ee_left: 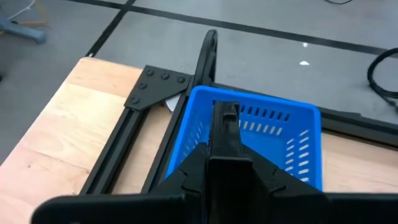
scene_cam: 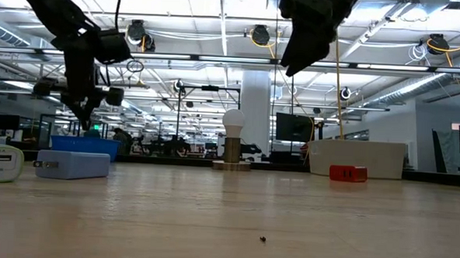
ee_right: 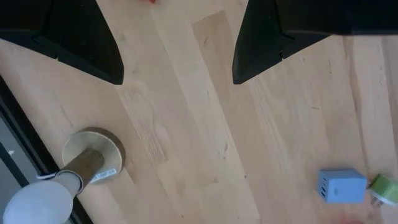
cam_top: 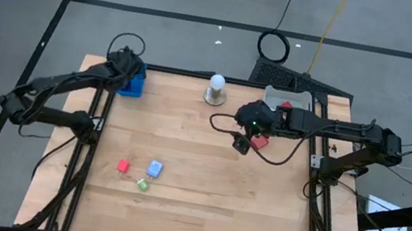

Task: Pick & Place Office items
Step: Put the black digital clock into the blue bin

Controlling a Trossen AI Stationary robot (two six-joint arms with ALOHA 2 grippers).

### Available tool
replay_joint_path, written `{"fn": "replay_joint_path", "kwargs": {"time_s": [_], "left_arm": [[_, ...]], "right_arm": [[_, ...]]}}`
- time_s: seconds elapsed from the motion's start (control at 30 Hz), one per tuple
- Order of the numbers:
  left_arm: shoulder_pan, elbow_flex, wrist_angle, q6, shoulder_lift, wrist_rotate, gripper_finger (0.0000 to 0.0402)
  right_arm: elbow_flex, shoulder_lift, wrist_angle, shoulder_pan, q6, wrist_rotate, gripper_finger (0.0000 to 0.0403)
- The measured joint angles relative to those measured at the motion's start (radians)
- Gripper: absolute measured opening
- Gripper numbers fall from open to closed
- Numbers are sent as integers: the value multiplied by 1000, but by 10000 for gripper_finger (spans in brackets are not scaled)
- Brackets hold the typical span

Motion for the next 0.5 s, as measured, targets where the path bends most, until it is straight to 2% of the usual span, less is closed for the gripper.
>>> {"fn": "replay_joint_path", "kwargs": {"time_s": [0.5], "left_arm": [[-5,0,54,-121,101,-80,55]], "right_arm": [[0,0,26,0,-18,0,295]]}}
